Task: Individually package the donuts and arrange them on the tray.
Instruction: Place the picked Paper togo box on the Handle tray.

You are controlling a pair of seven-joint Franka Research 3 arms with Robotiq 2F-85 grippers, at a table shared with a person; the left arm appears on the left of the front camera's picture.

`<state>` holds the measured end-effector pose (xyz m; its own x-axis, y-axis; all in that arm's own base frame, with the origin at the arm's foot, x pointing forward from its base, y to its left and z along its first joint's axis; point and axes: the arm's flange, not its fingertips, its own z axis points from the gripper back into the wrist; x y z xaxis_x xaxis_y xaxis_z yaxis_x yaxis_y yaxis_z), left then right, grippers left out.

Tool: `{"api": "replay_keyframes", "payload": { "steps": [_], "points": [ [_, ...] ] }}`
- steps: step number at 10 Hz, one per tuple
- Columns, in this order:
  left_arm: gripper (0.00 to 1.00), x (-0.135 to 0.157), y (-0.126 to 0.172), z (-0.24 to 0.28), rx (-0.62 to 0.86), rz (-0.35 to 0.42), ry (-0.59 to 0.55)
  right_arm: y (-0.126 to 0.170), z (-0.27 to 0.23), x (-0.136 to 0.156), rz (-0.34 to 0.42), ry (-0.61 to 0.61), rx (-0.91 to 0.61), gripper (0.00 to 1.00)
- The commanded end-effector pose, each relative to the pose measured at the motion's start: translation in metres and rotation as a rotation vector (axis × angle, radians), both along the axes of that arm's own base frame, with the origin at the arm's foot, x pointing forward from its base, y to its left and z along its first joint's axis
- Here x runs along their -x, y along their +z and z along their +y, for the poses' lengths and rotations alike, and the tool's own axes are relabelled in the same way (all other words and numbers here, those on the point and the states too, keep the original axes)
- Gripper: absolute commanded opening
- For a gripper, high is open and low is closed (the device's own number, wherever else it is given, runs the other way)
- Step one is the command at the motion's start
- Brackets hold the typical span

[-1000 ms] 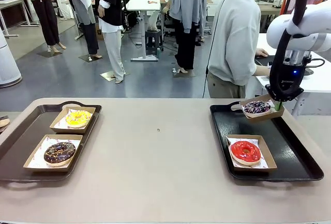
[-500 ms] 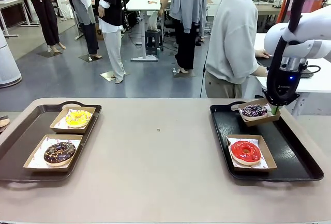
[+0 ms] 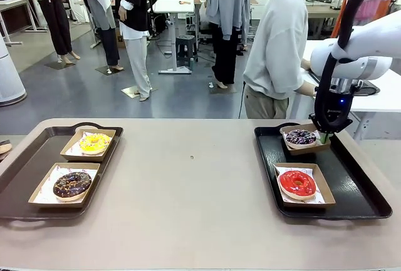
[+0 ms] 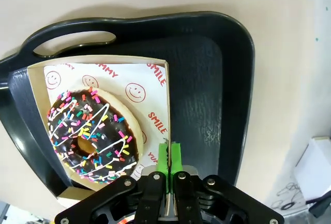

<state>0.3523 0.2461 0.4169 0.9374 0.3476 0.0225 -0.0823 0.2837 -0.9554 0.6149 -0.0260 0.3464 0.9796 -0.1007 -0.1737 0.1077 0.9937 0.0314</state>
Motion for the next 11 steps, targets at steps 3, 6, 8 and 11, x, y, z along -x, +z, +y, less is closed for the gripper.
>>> {"api": "replay_keyframes", "payload": {
  "steps": [3,6,8,11],
  "points": [
    [1.00,0.001,0.001,0.000,0.004,-0.005,-0.002,-0.010,0.013,-0.010,0.013,-0.015,-0.029,0.02],
    [1.00,0.001,0.001,0.000,0.004,-0.005,-0.002,-0.016,0.020,-0.014,0.028,-0.005,-0.024,0.02],
    [1.00,0.001,0.001,0.000,0.004,-0.005,-0.002,-0.017,0.021,-0.015,0.039,-0.005,-0.031,0.02],
    [1.00,0.001,0.001,0.000,0.004,-0.005,-0.002,-0.013,0.021,-0.014,0.037,-0.019,-0.047,1.00]
  ]
}}
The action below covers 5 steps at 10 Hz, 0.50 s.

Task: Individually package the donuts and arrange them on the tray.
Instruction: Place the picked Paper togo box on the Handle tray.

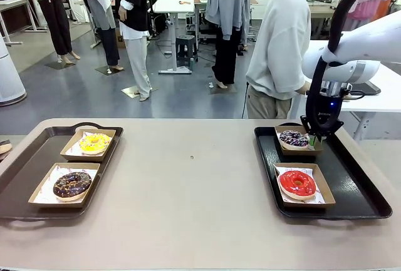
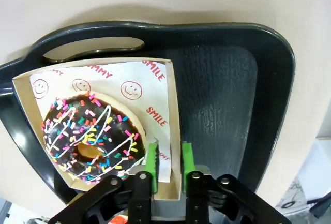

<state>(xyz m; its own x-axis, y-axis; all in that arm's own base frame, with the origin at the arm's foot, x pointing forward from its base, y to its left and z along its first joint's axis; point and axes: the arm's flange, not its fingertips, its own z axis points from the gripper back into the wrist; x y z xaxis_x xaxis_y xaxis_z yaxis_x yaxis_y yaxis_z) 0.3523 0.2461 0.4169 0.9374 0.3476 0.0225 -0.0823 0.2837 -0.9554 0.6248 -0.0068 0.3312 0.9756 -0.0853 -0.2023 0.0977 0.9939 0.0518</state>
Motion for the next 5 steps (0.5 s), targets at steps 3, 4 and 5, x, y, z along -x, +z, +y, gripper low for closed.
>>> {"api": "replay_keyframes", "payload": {
  "steps": [3,4,5],
  "points": [
    [1.00,0.0014,0.0008,-0.0002,0.004,-0.005,-0.002,0.0037,-0.0016,-0.0024,0.024,-0.041,-0.045,0.86],
    [1.00,0.0014,0.0008,-0.0002,0.004,-0.005,-0.002,0.0059,-0.0039,-0.0014,0.023,-0.045,-0.055,1.00],
    [1.00,0.0014,0.0008,-0.0002,0.004,-0.005,-0.002,0.0073,-0.0051,-0.0004,0.024,-0.046,-0.060,1.00]
  ]
}}
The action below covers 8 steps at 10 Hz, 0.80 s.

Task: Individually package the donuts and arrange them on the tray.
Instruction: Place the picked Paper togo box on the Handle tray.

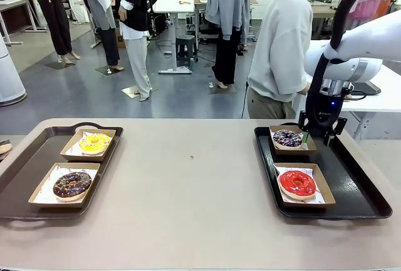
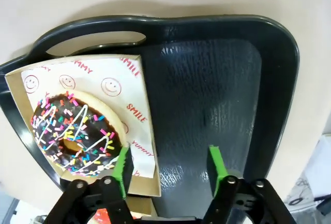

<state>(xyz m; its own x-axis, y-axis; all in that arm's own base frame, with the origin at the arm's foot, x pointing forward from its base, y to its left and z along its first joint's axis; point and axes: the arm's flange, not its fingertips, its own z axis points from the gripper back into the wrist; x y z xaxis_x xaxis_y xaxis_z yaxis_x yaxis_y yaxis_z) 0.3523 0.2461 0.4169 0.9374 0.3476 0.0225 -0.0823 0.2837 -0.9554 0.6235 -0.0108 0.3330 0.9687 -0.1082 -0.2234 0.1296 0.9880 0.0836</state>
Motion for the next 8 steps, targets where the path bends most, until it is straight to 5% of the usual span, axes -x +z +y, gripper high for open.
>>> {"api": "replay_keyframes", "payload": {
  "steps": [1,2,3,6,8],
  "points": [
    [1.00,0.001,0.001,0.000,0.004,-0.005,-0.002,0.007,-0.002,0.000,0.004,-0.014,-0.029,1.00],
    [1.00,0.001,0.001,0.000,0.004,-0.005,-0.002,0.007,-0.002,0.000,0.004,-0.013,-0.030,0.87],
    [1.00,0.001,0.001,0.000,0.004,-0.005,-0.002,0.007,-0.002,0.001,0.003,-0.012,-0.036,0.98],
    [1.00,0.001,0.001,0.000,0.004,-0.005,-0.002,0.032,-0.008,0.012,0.005,0.014,-0.113,1.00],
    [1.00,0.001,0.001,0.000,0.004,-0.005,-0.002,0.086,-0.030,0.039,-0.019,0.036,-0.269,1.00]
  ]
}}
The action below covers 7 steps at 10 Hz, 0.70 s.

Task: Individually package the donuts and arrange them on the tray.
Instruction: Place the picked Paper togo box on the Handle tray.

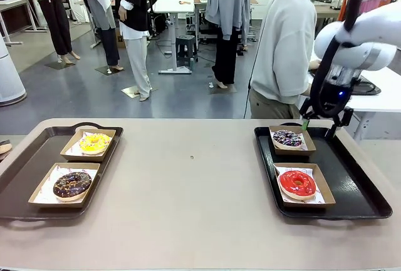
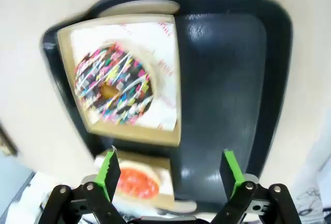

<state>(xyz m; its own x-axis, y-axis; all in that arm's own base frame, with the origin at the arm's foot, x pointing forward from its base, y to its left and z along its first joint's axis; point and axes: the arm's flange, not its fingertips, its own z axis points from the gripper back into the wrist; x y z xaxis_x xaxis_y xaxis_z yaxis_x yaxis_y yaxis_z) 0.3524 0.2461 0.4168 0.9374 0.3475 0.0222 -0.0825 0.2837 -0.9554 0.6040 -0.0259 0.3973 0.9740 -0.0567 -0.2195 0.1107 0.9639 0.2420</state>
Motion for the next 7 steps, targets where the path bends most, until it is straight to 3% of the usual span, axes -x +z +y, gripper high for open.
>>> {"api": "replay_keyframes", "payload": {
  "steps": [1,5,7],
  "points": [
    [1.00,0.001,0.001,0.000,0.004,-0.006,-0.002,0.045,-0.027,0.035,-0.015,0.039,-0.205,1.00],
    [1.00,0.001,0.001,0.000,0.004,-0.006,-0.002,0.099,-0.110,0.121,-0.165,0.020,-0.667,1.00],
    [1.00,0.001,0.001,0.000,0.004,-0.006,-0.002,0.098,-0.152,0.165,-0.281,-0.064,-0.802,1.00]
  ]
}}
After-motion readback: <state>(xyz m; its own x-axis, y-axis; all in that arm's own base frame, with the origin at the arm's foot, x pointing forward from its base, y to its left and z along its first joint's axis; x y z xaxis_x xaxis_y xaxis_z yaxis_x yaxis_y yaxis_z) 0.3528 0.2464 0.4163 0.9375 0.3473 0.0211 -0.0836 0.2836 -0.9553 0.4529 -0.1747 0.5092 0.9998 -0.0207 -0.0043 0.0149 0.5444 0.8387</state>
